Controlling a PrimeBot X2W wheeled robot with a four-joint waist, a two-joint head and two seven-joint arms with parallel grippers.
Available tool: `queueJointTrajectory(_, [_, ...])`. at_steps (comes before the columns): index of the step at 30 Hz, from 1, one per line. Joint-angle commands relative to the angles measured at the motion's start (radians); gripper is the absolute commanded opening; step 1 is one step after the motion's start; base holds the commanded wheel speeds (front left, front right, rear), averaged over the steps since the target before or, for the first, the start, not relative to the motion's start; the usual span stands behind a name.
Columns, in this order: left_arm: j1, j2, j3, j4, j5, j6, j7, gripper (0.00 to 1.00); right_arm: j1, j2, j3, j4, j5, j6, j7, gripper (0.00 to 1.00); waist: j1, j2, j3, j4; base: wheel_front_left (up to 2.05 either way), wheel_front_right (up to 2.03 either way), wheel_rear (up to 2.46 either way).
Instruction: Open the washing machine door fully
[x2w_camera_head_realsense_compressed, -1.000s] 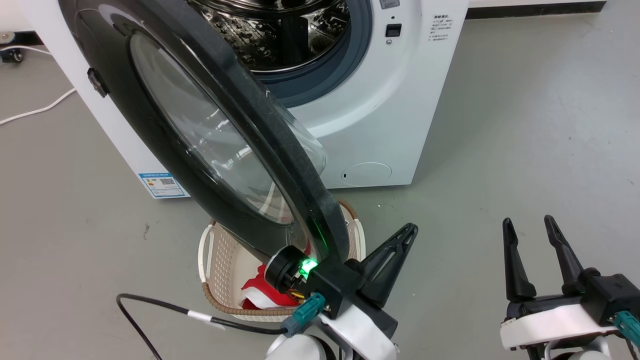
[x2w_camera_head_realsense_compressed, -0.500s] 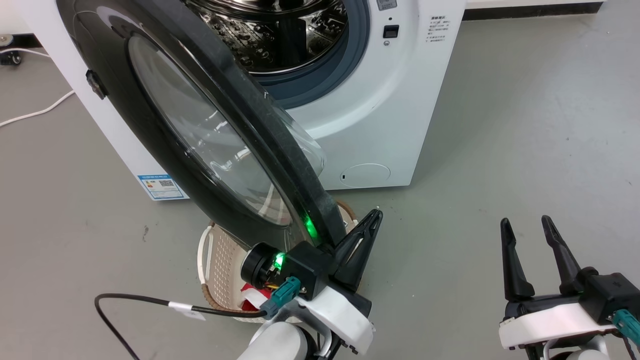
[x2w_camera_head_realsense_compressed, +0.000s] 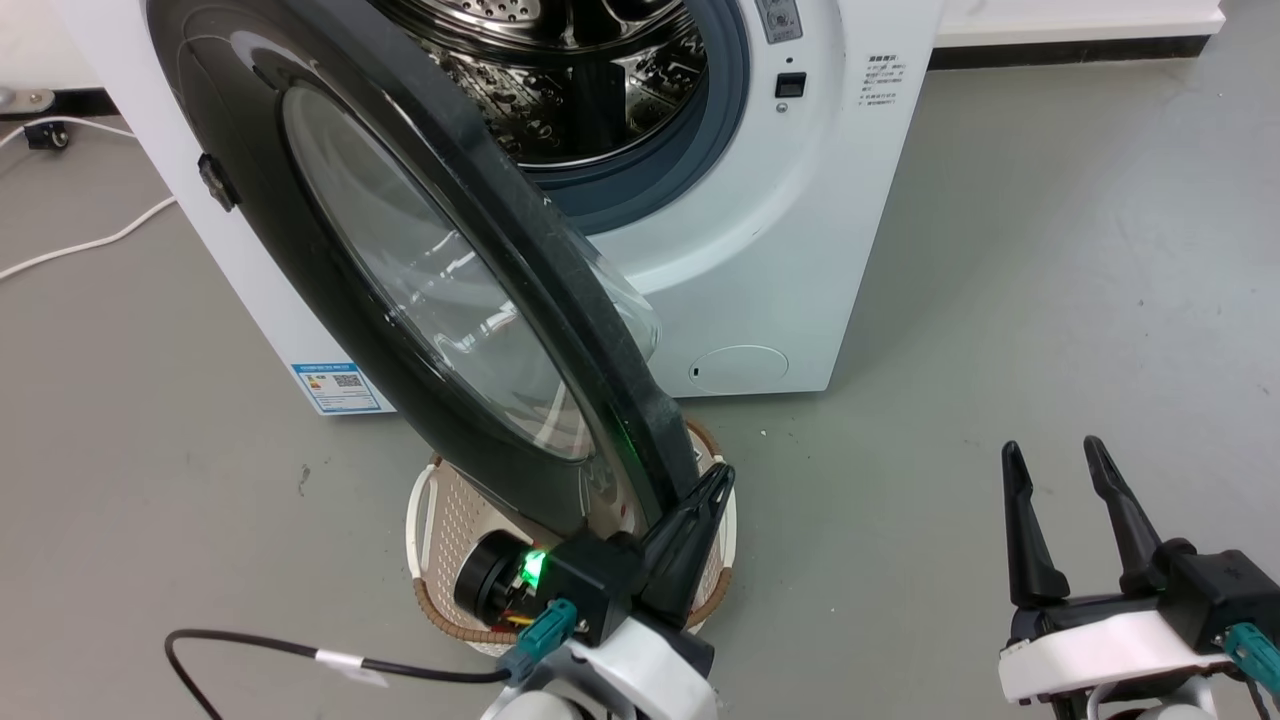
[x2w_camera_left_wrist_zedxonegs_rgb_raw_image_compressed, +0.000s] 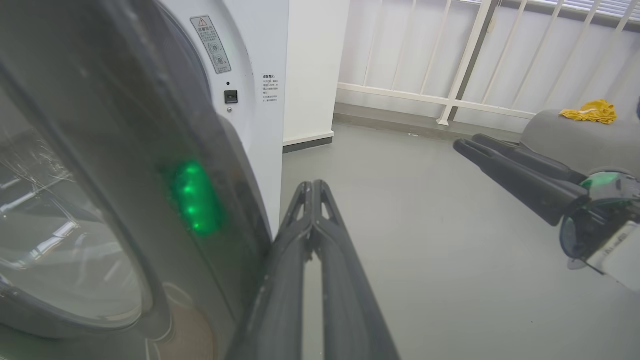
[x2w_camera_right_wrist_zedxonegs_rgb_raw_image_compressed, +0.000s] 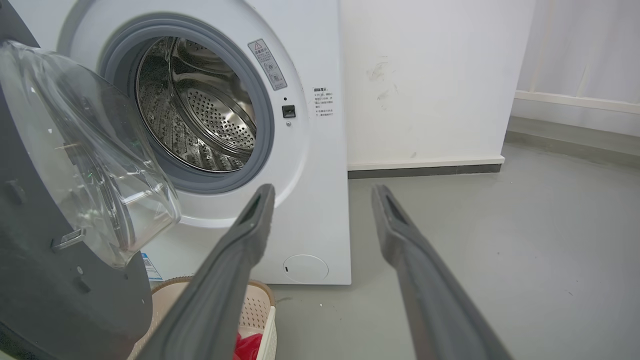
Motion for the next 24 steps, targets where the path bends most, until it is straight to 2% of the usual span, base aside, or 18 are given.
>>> queueJointTrajectory(1, [0.009, 0.012, 0.01, 0.001, 0.005, 0.01, 0.003, 0.0, 0.009, 0.003, 0.0, 0.003, -0.001, -0.001, -0.003, 1.0, 0.0, 0.0, -0.001, 0.0, 0.0, 0.0, 0.0])
queueJointTrajectory(7, [0.057, 0.047, 0.032, -0.033, -0.004, 0.044, 0.015, 0.0, 0.019, 0.003, -0.004, 0.003, -0.004, -0.001, -0.003, 1.0, 0.0, 0.0, -0.015, 0.004, 0.0, 0.0, 0.0])
queueJointTrajectory(12, [0.069, 0.058, 0.039, -0.051, -0.012, 0.051, 0.017, 0.0, 0.024, 0.003, -0.007, 0.004, -0.006, -0.001, -0.003, 1.0, 0.0, 0.0, -0.023, 0.006, 0.0, 0.0, 0.0])
queueJointTrajectory(24, [-0.03, 0.008, 0.0, -0.004, -0.016, 0.003, -0.011, 0.0, 0.012, 0.003, 0.005, 0.002, 0.001, -0.001, -0.003, 1.0, 0.0, 0.0, -0.009, -0.018, 0.0, 0.0, 0.0])
